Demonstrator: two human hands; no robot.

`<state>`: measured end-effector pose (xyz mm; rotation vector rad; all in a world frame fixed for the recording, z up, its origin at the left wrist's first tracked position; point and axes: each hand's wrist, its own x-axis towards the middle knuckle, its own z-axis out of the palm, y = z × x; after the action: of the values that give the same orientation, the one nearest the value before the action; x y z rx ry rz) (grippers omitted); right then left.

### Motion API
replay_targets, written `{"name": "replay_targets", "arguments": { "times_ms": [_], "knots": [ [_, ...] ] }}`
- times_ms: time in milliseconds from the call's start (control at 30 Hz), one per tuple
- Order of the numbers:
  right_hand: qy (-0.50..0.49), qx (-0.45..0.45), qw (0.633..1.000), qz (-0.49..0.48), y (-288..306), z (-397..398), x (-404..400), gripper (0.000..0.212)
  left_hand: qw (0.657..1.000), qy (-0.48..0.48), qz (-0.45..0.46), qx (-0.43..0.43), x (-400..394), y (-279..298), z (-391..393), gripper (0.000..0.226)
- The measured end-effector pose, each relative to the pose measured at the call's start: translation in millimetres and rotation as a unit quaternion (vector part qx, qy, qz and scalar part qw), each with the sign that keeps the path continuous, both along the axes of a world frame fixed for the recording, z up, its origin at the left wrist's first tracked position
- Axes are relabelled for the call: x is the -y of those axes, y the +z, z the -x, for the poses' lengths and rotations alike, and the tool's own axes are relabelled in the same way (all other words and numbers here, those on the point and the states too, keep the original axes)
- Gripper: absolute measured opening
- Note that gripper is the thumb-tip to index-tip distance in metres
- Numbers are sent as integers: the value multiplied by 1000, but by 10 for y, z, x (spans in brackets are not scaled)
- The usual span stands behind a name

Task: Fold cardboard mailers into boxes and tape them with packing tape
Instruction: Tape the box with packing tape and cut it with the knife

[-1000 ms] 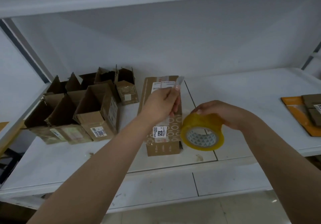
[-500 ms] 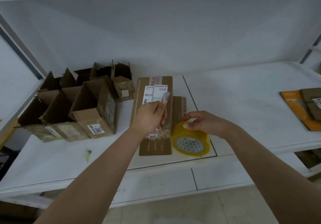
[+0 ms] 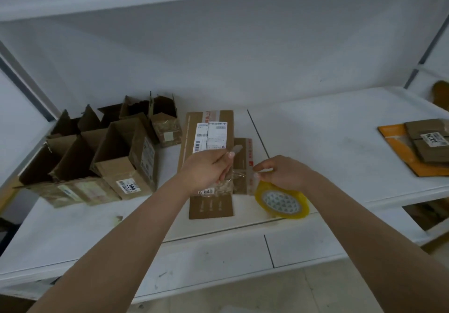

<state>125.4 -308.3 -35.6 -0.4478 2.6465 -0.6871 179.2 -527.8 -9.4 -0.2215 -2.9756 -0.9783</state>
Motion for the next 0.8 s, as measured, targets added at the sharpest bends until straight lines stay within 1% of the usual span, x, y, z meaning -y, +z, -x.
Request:
{"name": "replay_targets", "arguments": {
  "times_ms": [67,133,167,233,300,367,467,600,667,733,767,800],
  "knots": [
    [15,-21,995,-95,0,-18,-37,44,998,-12,52,16,-27,27,7,49],
    [26,-18,993,-113,0,-40,-61,50,996,-19,90,18,-34,54,0,49],
    [31,-14,994,-101,3,-47,-79,51,995,-20,99,21,-23,65,-10,49],
    [37,7,998,-45,16,-70,-126,49,992,-34,113,37,5,87,-34,48],
    [40,37,998,12,45,-97,-141,42,987,-57,133,63,-11,123,-60,46],
    [43,43,998,18,70,-124,-128,36,979,-74,164,91,-62,174,-56,44],
    [19,33,999,2,97,-174,-126,36,970,-77,198,118,-223,260,-30,45],
    [-6,-2,1000,-2,125,-250,-102,34,954,-42,273,121,-410,308,-15,44],
    [-18,-12,1000,4,119,-278,-74,34,938,-24,327,116,-485,295,-5,48],
    [-37,-3,999,27,102,-286,-60,31,921,-10,374,107,-515,272,0,50],
    [-50,6,998,44,90,-282,-70,29,922,-11,372,108,-493,278,2,49],
    [-61,14,996,57,77,-275,-96,27,933,-20,340,114,-441,287,9,46]
  ]
}}
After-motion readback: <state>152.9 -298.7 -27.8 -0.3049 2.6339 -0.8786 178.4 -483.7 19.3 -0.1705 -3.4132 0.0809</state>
